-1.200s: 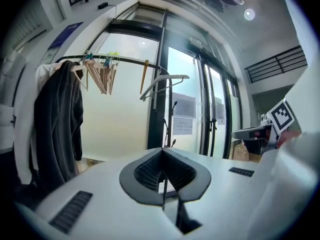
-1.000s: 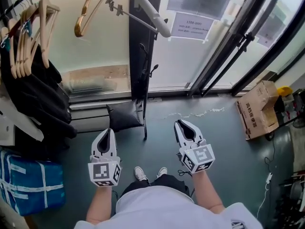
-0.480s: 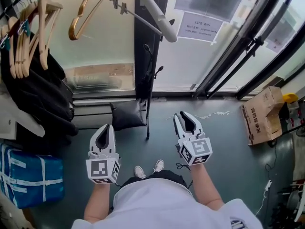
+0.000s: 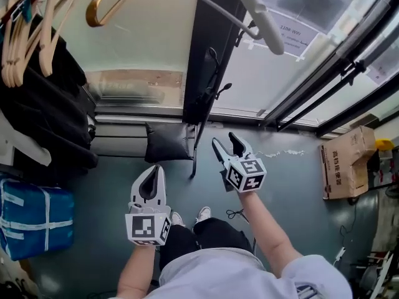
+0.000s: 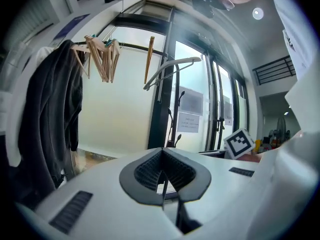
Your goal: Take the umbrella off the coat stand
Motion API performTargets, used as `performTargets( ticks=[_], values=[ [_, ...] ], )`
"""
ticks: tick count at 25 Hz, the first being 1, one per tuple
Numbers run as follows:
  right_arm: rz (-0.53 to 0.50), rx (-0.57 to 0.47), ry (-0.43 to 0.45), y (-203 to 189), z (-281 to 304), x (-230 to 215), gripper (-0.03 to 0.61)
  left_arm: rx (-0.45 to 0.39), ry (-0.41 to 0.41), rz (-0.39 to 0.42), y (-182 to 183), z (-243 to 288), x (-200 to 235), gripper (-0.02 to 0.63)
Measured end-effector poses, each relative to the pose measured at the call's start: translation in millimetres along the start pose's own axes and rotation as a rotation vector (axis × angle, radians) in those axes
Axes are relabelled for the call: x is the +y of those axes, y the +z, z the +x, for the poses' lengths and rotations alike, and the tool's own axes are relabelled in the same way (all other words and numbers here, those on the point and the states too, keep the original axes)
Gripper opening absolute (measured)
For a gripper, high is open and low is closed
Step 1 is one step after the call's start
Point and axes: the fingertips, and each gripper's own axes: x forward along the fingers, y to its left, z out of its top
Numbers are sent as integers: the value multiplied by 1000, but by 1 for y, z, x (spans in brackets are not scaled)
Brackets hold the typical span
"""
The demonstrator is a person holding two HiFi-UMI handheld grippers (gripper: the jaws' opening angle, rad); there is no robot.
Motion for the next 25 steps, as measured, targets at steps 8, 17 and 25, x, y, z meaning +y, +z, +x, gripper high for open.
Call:
performTargets(
  ticks=[8,17,25],
  values=[
    [46,21,-14,-46,100,-12,336,-45,-18,69,-46,25,12,23],
    [55,61,-11,-91,172,-20,357,-34,33,62,-97,28,44,23],
    [205,-37,-48,-93,208,-45,356,8,61,60,-128,36,67,23]
  ],
)
